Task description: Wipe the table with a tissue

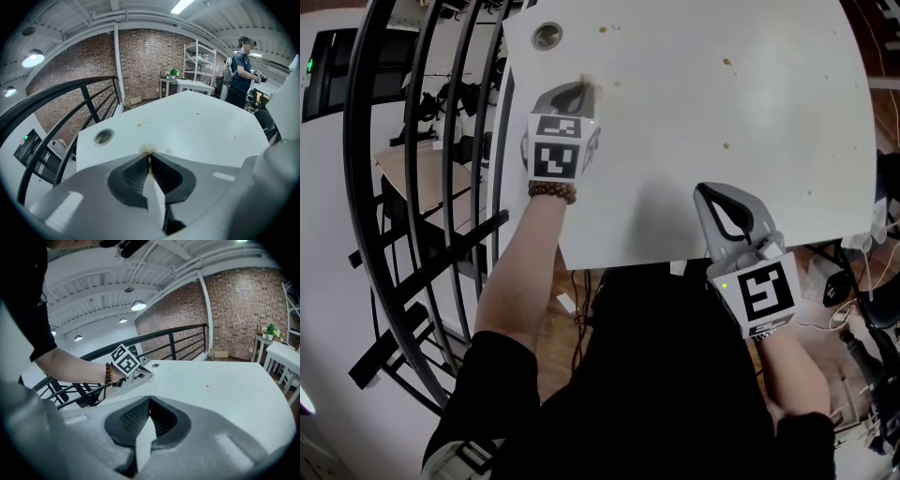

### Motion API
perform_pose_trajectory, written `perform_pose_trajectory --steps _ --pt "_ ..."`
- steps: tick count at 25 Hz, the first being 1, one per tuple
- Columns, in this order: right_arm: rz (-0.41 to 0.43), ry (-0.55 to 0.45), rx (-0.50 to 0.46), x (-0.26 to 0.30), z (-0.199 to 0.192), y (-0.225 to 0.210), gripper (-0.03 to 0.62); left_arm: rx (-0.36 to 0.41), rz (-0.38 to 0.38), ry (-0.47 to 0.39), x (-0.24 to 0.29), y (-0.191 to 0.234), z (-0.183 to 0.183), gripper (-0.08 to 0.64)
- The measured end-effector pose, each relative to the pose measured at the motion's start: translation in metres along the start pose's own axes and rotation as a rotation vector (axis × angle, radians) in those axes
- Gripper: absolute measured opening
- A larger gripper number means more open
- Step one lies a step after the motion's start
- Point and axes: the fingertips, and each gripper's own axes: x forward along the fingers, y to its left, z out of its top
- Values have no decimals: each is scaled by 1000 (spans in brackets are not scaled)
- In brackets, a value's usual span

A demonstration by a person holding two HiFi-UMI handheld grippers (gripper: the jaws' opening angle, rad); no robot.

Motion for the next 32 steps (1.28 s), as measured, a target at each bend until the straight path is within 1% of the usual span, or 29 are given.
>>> perform_pose_trajectory --steps 6,11,17,20,32 --pt "-4 -3 10 -2 -4 -10 -9 20 -4 12 10 -8 2 34" --pt "-9 -5 15 -6 -5 -18 -8 13 -24 26 16 -19 4 34" --pt "-17 -4 31 -9 -7 -27 -8 25 -27 46 26 -24 3 34" --pt "-20 -6 39 -10 -8 -31 -9 35 -19 49 29 -23 4 34" --pt "-28 -10 54 -16 -13 -46 -8 37 -38 56 39 -39 14 34"
